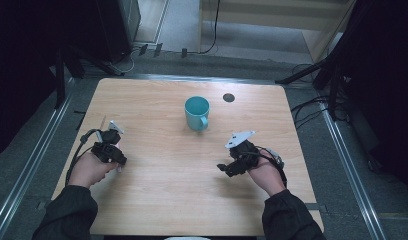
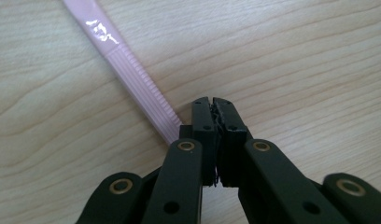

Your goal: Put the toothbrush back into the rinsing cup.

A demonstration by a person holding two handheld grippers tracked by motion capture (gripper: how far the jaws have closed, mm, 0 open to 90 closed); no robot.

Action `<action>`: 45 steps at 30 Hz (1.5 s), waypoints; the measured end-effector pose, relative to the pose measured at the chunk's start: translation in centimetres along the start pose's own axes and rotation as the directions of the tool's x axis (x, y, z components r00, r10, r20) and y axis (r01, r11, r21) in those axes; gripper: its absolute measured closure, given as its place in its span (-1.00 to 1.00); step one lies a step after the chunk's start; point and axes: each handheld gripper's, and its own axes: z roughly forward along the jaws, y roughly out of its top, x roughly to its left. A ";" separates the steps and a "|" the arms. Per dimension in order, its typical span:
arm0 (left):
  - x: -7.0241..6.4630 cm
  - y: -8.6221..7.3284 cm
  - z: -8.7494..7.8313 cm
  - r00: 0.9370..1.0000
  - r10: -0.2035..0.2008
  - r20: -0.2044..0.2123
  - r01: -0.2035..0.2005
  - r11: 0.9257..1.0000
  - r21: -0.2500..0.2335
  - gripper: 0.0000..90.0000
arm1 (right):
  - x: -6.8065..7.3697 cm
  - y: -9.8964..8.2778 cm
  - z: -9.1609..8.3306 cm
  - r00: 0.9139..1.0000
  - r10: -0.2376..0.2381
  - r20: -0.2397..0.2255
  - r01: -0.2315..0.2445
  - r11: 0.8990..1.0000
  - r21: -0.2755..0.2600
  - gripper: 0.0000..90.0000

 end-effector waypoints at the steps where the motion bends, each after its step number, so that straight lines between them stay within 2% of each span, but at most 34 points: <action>1: 0.2 -0.1 -0.1 1.000 -0.001 -0.002 0.001 1.000 0.002 0.96 | 0.0 0.1 0.1 1.000 0.001 -0.005 -0.001 1.000 0.001 -0.56; 2: 0.3 -0.2 -0.1 1.000 -0.006 -0.005 0.006 1.000 0.000 0.96 | 0.0 0.2 0.2 1.000 -0.013 -0.008 0.013 1.000 0.001 -0.56; 7: 1.0 -0.7 -0.4 1.000 -0.022 -0.008 0.022 1.000 -0.002 0.95 | 0.1 0.5 0.4 1.000 -0.018 -0.022 0.018 1.000 0.002 -0.56; 11: 1.6 -1.1 -0.4 0.999 -0.035 -0.034 0.035 0.999 0.000 0.94 | 0.1 0.8 0.6 0.999 -0.023 -0.028 0.024 1.000 0.007 -0.56; 18: 2.0 -1.4 -1.1 0.999 -0.039 -0.002 0.039 0.999 -0.001 0.90 | 0.1 1.0 0.8 0.999 -0.028 -0.036 0.029 1.000 0.009 -0.56; 22: 2.2 -1.3 -1.8 0.999 -0.040 -0.010 0.040 0.999 -0.009 0.83 | 0.1 0.9 0.9 0.999 -0.031 -0.036 0.031 0.999 0.015 -0.56; 26: 2.8 -0.5 -2.4 0.999 -0.050 -0.019 0.049 0.998 -0.027 0.76 | 0.1 0.9 0.9 0.999 -0.030 -0.040 0.031 0.999 0.021 -0.56; 28: 3.3 -0.1 -2.6 0.997 -0.072 -0.025 0.071 0.997 -0.040 0.76 | 0.1 0.8 0.9 0.999 -0.032 -0.040 0.034 0.999 0.025 -0.56; 32: 4.3 0.7 -2.5 0.995 -0.097 -0.026 0.096 0.995 -0.030 0.75 | 0.2 0.6 0.9 0.999 -0.032 -0.038 0.033 0.999 0.029 -0.56; 38: 4.6 2.3 -2.1 0.995 -0.097 -0.020 0.096 0.995 -0.007 0.68 | 0.2 0.2 0.8 0.999 -0.020 -0.033 0.022 0.999 0.038 -0.56; 45: 4.6 3.8 -1.4 0.995 -0.077 -0.058 0.077 0.997 0.011 0.66 | 0.2 -0.2 0.5 0.999 -0.014 -0.029 0.015 0.999 0.041 -0.56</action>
